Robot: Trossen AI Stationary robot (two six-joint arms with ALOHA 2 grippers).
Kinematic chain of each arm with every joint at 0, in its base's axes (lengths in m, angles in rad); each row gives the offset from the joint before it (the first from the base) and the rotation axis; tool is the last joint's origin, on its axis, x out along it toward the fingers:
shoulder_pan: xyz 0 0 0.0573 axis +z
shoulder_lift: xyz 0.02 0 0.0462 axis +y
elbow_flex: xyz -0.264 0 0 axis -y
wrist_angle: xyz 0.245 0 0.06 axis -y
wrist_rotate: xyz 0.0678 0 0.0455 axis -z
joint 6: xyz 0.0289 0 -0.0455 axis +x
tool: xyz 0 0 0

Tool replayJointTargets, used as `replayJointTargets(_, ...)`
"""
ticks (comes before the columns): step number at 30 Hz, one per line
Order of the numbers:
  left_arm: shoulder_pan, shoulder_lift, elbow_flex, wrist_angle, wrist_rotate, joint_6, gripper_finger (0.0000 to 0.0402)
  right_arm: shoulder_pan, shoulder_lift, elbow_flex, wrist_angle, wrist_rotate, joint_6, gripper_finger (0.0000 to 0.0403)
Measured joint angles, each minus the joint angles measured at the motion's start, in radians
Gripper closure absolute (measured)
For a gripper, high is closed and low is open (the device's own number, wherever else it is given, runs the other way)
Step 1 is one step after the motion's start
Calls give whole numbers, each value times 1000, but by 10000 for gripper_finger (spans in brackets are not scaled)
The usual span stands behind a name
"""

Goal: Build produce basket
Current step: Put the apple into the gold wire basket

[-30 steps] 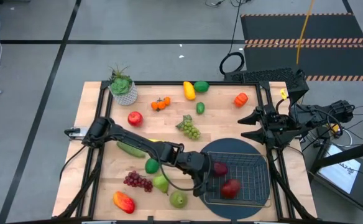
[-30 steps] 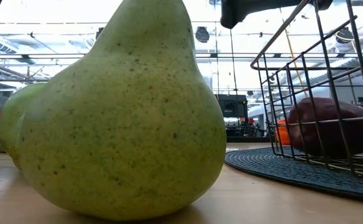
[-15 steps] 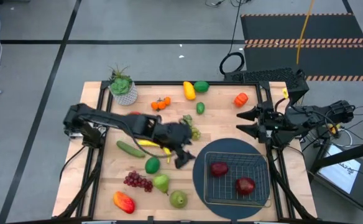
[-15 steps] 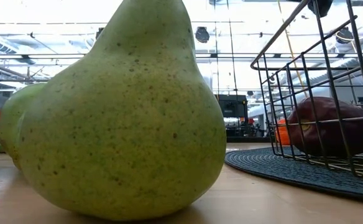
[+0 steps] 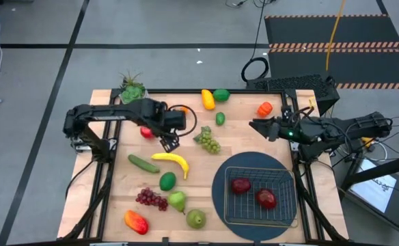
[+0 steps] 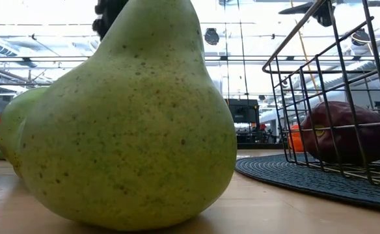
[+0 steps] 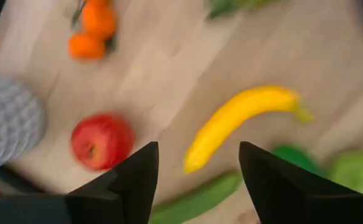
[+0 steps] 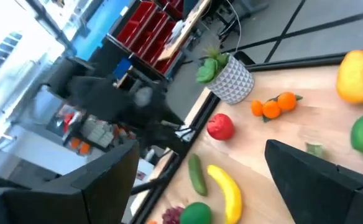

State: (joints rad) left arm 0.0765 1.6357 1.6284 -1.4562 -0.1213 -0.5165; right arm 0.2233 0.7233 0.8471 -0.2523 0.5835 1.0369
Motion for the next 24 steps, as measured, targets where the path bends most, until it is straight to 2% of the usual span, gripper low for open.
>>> replayJointTargets(6, 150, 0, -173, -8, 109, 81, 184, -2, 71, 0, 104, -1, 41, 62)
replayJointTargets(14, 292, -8, -289, -12, 122, 130, 209, -2, 157, 0, 216, -3, 107, 62)
replayJointTargets(18, 341, -64, -358, 40, 121, 141, 228, -1, 189, 0, 294, -6, 106, 62)
replayJointTargets(24, 409, -216, -483, 122, 129, 122, 260, 3, 209, 0, 332, -8, 100, 62)
